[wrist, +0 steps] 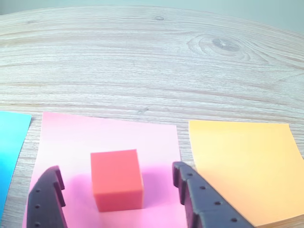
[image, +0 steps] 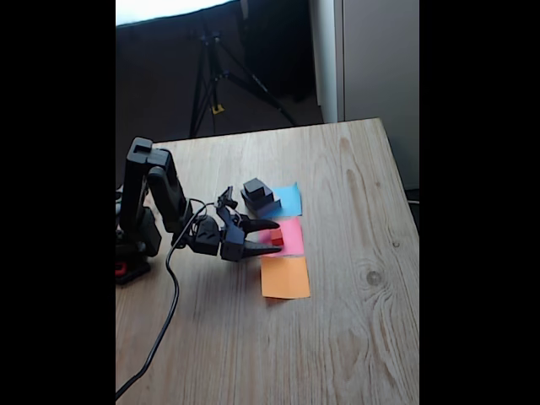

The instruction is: Tower of hanoi

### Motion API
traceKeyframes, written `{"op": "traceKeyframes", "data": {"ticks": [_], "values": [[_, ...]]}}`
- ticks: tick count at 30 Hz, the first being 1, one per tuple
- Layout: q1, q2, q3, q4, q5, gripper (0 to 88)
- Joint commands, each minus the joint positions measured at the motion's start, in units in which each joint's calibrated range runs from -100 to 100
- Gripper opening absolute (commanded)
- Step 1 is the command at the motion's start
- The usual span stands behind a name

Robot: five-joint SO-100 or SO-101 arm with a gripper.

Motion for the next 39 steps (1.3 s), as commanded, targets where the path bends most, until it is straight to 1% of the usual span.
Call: {"op": "traceKeyframes", "data": {"ticks": [1, 11, 29, 39], "values": [[-1.05, 0.27, -0.29, -2.22, 0.69, 26.1], [-1.55, 3.37, -2.47, -3.43, 0.69, 25.0], [-2.47, 4.66, -2.84, -4.00, 0.69, 4.7], [-2.55, 2.24, -1.84, -3.35, 0.69, 0.3]]}}
